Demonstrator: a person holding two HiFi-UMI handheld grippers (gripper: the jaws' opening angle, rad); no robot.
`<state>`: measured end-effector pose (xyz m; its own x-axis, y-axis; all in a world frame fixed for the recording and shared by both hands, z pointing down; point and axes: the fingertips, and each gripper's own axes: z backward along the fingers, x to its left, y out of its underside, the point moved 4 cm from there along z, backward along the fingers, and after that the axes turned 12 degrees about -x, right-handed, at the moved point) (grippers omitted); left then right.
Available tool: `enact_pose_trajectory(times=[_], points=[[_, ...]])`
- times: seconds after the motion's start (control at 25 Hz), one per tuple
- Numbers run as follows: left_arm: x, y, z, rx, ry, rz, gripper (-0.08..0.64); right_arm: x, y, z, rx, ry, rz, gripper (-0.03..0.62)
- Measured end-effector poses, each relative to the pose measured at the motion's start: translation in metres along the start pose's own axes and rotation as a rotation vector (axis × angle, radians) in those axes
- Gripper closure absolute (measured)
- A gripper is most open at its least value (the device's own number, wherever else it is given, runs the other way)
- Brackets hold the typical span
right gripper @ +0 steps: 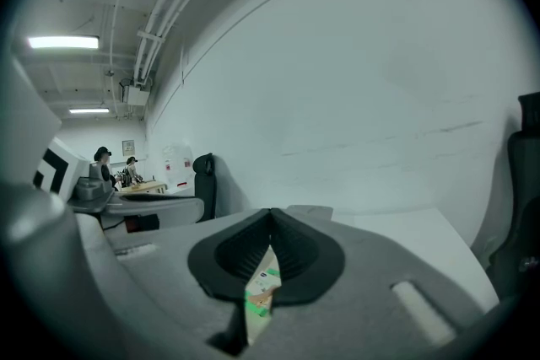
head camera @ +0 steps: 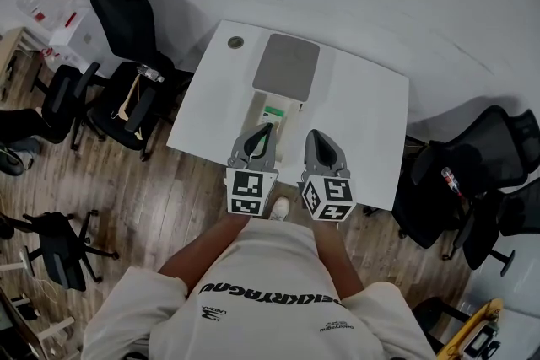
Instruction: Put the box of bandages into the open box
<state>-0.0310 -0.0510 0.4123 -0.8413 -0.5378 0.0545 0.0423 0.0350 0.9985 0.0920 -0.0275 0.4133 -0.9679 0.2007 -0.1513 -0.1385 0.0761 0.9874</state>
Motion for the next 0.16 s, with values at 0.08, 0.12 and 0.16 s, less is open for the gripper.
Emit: enact_pose_trajectory(times=[0.08, 0.12, 0.16], points=[[-0.0016, -0.0018, -0.0002, -0.004, 0.002, -0.002, 0.560, -0.0005, -0.0015, 0.0008, -0.004, -0.001, 0.002, 0.595], [-0.0025, -0.0027, -0.0003, -0.006, 0.003, -0.003, 0.560, -0.0009, -0.0023, 0.0014, -0.006, -0.002, 0.003, 0.594], [-0.0035, -0.0037, -0.0004, -0.008, 0.003, -0.004, 0.560, -0.0014, -0.0031, 0.0021, -0.008, -0.003, 0.004, 0.594]])
